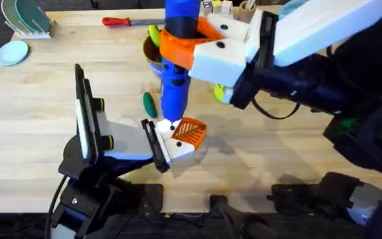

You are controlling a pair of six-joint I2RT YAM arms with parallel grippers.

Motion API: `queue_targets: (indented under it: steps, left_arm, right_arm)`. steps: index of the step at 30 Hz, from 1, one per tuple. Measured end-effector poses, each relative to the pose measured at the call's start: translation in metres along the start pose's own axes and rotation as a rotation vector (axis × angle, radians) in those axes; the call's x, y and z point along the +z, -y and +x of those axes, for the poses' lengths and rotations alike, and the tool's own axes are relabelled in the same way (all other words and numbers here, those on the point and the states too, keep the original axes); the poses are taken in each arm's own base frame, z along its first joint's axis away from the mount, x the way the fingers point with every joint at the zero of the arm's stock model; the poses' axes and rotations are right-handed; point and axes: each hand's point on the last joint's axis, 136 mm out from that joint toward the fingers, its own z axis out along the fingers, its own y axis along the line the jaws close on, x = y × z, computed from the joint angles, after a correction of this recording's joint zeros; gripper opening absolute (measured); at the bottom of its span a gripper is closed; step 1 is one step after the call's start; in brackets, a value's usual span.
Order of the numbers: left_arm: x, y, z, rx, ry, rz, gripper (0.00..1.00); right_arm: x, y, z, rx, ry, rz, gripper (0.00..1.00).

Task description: Pick up the gripper from the table and insert it into the empty holder that is missing its gripper. Then pick up a screw, insert it into the mounting hole, and use the screwdriver to tighten it. Finally, clean up the table by picking up the vegetable and placing it into the bucket.

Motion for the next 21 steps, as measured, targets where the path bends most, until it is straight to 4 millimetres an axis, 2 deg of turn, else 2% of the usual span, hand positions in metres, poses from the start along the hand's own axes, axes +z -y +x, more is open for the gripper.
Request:
queue_targets:
  steps: [21]
  left_arm:
    - [0.0,0.0,0.0,0.0,0.0,0.0,0.007]
  right_arm:
    - [0.006,0.005,0.013,0.039,-0.032,0.006,0.019]
